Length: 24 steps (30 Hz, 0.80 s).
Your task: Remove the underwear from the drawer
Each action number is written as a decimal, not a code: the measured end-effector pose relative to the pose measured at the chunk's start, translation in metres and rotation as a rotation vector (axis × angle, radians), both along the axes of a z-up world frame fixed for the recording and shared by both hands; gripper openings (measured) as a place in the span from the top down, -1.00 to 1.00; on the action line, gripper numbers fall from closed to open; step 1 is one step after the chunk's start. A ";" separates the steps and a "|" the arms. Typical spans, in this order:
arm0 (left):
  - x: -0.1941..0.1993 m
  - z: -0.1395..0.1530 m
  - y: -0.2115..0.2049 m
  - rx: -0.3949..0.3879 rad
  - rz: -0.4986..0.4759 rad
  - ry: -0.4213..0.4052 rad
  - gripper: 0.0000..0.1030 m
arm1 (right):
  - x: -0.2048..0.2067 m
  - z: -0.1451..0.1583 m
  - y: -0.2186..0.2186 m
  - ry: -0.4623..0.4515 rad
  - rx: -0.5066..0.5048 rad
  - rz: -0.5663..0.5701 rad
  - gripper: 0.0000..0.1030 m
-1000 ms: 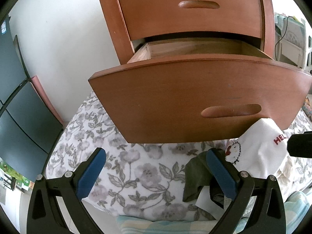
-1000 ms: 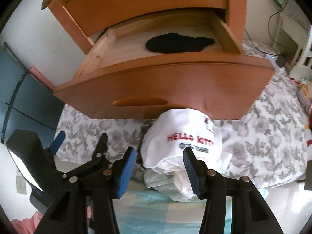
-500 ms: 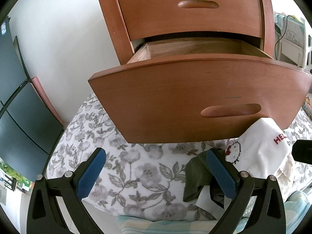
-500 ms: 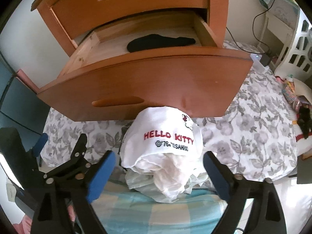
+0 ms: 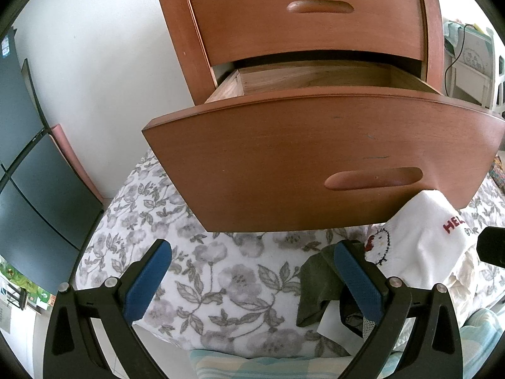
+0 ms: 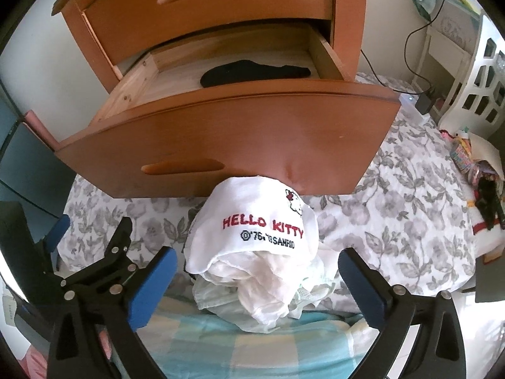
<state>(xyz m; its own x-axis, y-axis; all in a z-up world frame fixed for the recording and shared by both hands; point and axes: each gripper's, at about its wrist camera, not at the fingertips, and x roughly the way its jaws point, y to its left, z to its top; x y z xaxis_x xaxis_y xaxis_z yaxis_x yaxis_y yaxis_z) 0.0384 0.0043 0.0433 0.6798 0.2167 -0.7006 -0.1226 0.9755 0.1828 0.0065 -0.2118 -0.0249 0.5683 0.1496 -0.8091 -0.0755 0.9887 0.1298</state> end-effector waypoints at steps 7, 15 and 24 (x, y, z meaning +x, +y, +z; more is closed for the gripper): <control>0.000 0.000 0.000 0.000 0.000 0.003 -0.99 | 0.001 -0.004 -0.002 0.008 0.011 0.010 -1.00; 0.000 0.000 0.002 -0.003 -0.001 0.012 -0.99 | 0.003 -0.006 -0.004 0.010 0.025 0.017 -1.00; -0.001 0.001 0.001 0.002 0.000 -0.007 -0.99 | 0.000 0.003 -0.002 -0.039 0.031 0.027 -1.00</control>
<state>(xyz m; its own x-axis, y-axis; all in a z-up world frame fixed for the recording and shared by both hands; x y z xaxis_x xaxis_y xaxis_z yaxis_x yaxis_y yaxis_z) 0.0376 0.0050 0.0443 0.6849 0.2183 -0.6952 -0.1237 0.9750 0.1843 0.0068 -0.2135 -0.0215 0.5948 0.1902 -0.7810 -0.1075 0.9817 0.1572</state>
